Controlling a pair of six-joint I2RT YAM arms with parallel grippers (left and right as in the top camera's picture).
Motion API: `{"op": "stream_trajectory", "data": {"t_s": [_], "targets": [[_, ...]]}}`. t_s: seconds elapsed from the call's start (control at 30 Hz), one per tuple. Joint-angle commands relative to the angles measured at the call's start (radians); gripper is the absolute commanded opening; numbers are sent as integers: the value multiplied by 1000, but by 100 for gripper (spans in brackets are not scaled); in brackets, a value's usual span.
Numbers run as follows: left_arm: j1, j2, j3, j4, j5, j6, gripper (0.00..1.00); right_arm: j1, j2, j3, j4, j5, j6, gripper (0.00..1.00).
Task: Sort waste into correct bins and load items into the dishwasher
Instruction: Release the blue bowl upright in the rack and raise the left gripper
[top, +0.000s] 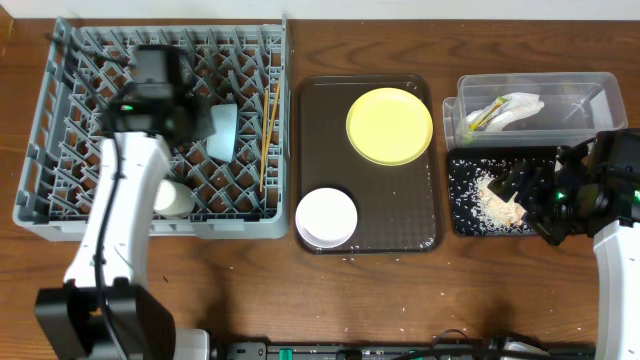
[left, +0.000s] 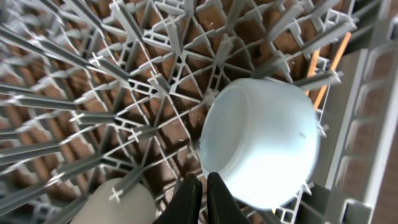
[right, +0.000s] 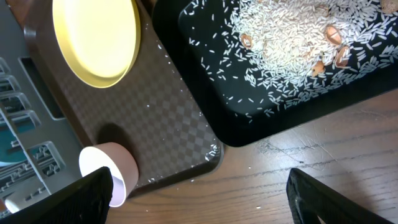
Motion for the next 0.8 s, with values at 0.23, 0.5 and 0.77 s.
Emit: {"op": "stream_trajectory", "data": {"t_s": [0.23,0.5,0.77], "targets": [[83,165,10,50,272,123,8,9,-4,5,-1,-3,-17,86],[72,158,10,49,478,122,8,9,-4,5,-1,-3,-17,86],[10,157,10,46,424,137,8,9,-4,5,-1,-3,-17,86]]}}
